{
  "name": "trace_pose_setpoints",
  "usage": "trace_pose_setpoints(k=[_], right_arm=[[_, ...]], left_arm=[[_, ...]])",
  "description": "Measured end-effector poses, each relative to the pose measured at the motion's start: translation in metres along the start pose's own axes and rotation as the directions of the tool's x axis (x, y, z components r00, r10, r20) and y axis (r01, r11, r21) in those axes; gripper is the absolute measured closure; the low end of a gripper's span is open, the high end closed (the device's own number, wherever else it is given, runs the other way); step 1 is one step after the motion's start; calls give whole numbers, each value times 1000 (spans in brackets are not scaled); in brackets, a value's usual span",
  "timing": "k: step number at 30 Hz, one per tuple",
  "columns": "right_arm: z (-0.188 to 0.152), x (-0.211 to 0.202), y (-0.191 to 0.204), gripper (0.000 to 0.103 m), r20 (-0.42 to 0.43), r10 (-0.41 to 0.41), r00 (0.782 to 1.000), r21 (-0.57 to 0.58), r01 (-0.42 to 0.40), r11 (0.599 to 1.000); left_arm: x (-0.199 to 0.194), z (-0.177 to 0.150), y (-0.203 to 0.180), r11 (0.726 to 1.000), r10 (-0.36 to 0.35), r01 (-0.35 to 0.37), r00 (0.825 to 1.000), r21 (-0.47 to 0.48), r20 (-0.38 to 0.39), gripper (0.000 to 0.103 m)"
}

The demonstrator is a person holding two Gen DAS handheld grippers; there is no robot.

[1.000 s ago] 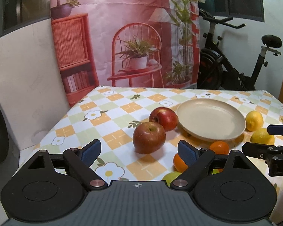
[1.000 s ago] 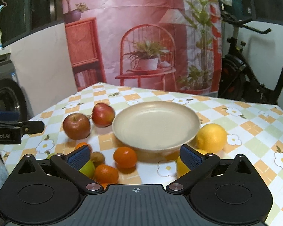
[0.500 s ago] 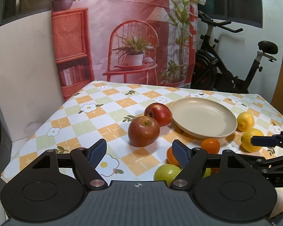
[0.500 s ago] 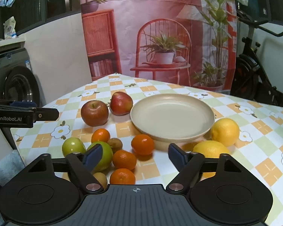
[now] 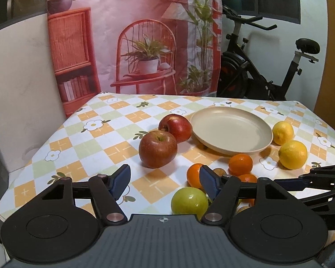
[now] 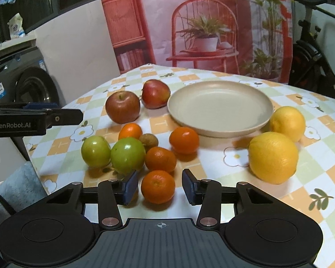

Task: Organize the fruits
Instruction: 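Grasp a tangerine with the right tool while the left tool grasps another tangerine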

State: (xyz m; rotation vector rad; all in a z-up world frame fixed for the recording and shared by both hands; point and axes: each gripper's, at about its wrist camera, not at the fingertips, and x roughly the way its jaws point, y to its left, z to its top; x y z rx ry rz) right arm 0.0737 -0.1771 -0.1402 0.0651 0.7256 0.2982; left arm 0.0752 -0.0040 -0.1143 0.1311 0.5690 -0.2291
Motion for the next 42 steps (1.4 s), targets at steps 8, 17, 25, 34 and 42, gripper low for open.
trace_pose_setpoints(k=[8,17,25,34,42], right_arm=[[-5,5,-2,69,-12,19,1000,3,-19,1000],[-7,5,-3,71,-8,27,1000,-1,-27,1000],[-3,-8,-13,71,59,14,998,31,-16,999],[-3,-10,-28,71,103,-39,994,56,34,998],[-3,-8,-31,71,115,-34,993,54,28,998]], left_arm=[[1,-1,-4,1000,-16,16,1000,14,-4,34],[0,-2,-5,999,-27,27,1000,18,-11,34],[3,0,1,999,-47,47,999,-16,-21,36],[27,12,-1,996,-90,91,994,7,-60,50],[68,24,-10,984,-176,175,971,-22,-159,65]])
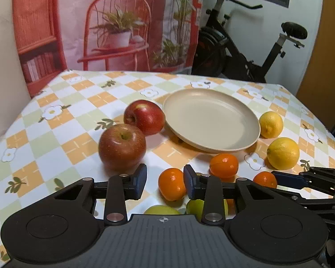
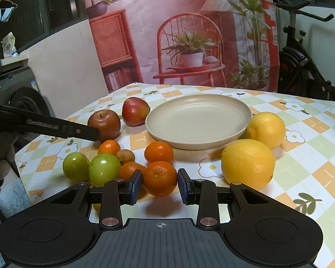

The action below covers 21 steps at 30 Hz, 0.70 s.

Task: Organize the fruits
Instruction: 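Grasp a tangerine with the right tool while the left tool grasps another tangerine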

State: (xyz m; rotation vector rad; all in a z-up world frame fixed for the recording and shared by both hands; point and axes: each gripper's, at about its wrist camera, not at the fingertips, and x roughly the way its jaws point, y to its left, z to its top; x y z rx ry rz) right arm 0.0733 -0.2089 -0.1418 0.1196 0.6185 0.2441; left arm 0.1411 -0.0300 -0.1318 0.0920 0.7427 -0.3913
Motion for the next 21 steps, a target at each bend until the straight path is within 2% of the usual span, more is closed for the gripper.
trace_pose_setpoints(k=[4,12,15,17,21], right_arm=[[0,0,-3,71,2,3,1000,9,-3,1000],[1,3,-5,71,1,7,1000,21,-7,1000],[0,4,-5,71,0,6,1000,23,-6,1000],[0,4,-5,71,-1,5,1000,25,-5,1000],[1,4,-6,71,0,4,1000,25,-4,1000]], left_arm=[[10,0,2,999,-32,31,998,-28,-45,65],[23,-3,0,999,-34,35,994,7,-101,64],[26,-1,3,998,-61,60,992,-9,-112,65],[26,0,2,998,-67,67,992,-6,-107,68],[25,1,5,998,-55,54,994,-18,-96,69]])
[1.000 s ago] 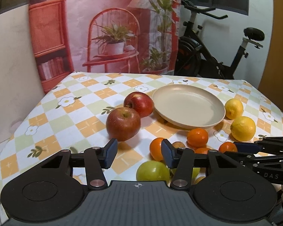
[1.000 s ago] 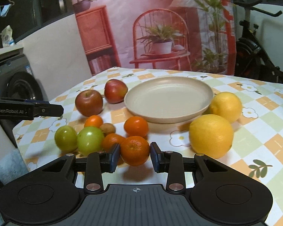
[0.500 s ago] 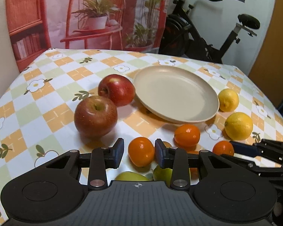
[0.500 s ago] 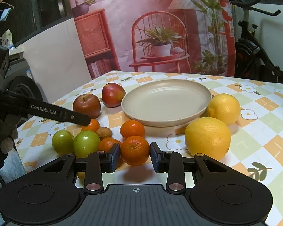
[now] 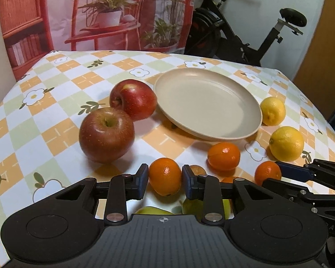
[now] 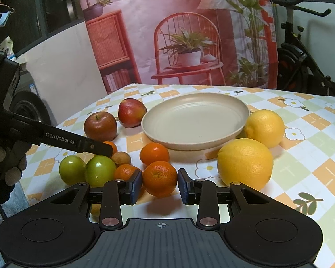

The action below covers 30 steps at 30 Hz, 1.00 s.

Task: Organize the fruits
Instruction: 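Carry both tangerines into the plate and open both tools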

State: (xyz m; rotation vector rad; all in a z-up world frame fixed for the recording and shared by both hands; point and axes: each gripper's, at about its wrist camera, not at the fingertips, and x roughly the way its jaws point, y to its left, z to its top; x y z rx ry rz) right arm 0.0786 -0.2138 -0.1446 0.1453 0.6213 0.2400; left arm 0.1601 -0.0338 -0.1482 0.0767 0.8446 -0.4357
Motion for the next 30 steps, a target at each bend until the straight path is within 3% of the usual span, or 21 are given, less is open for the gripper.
trace_pose_setpoints(k=[10,18,22,30], right_arm=[[17,-4,4,71,31,-9,999,-58,11,998],[68,16,4,71,7,-64,998,-217,64,974],[83,42,-5,71,-60,-116,991,-246,98,964],[80,67,-15,71,-143,-150,978,-213,118,970]], left_arm=[[-18,16,-2,1000,-15,13,997,17,79,69],[-1,53,-24,996,-62,53,991,78,120,69],[24,68,-36,994,-63,53,994,99,92,69],[56,77,-36,995,-80,79,997,63,11,69]])
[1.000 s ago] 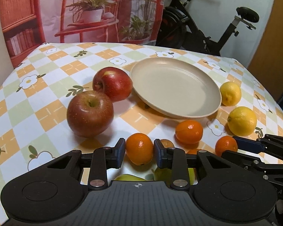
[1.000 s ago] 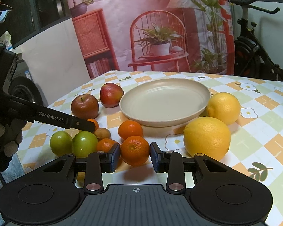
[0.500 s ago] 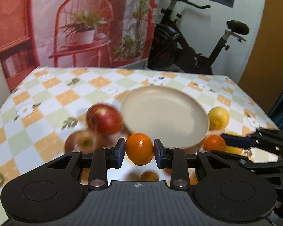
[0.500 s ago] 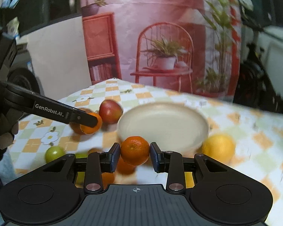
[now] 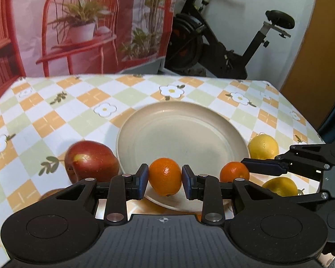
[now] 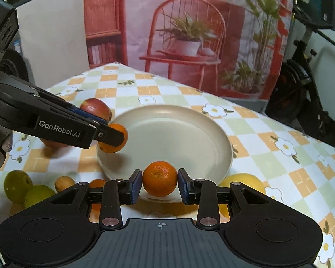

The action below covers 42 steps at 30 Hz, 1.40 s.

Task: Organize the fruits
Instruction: 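Carry both tangerines into the plate and open both tools, then withdraw both tools from the plate toward the remaining fruits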

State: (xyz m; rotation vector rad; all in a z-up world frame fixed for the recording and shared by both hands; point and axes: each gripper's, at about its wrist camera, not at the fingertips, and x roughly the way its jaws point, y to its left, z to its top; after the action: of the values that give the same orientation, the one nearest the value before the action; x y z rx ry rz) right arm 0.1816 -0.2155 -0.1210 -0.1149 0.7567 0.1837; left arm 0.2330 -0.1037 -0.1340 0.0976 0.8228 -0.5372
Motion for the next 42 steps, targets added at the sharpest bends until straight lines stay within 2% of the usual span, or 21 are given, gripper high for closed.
trace_pose_setpoints(k=[7,13,19,22,26,34,42], right_arm=[[-2,9,-7,69,-28,-2,1000,57,4,998],[-3,-7,-7,68,32,-8,999,100,5,995],[-21,-31,2,68,143,1,990,175,-26,984],[-35,-42,12,68,205,6,979,168,-41,985],[-47,-49,23,68,247,18,969,165,-60,984],[-69,-52,25,68,266,46,963,197,-101,975],[-82,-50,28,65,256,64,965,205,-118,972]], left_arm=[[7,-5,5,1000,-15,16,999,15,-32,68],[-7,-8,6,1000,-16,16,1000,10,-2,64],[-42,-21,9,999,32,-30,997,-32,64,64],[-64,-34,11,997,55,-48,993,-67,104,64],[-84,-49,12,991,108,-95,985,-93,136,64],[-113,-79,10,981,187,-174,965,-85,184,64],[-126,-95,15,973,219,-198,953,-119,209,64]])
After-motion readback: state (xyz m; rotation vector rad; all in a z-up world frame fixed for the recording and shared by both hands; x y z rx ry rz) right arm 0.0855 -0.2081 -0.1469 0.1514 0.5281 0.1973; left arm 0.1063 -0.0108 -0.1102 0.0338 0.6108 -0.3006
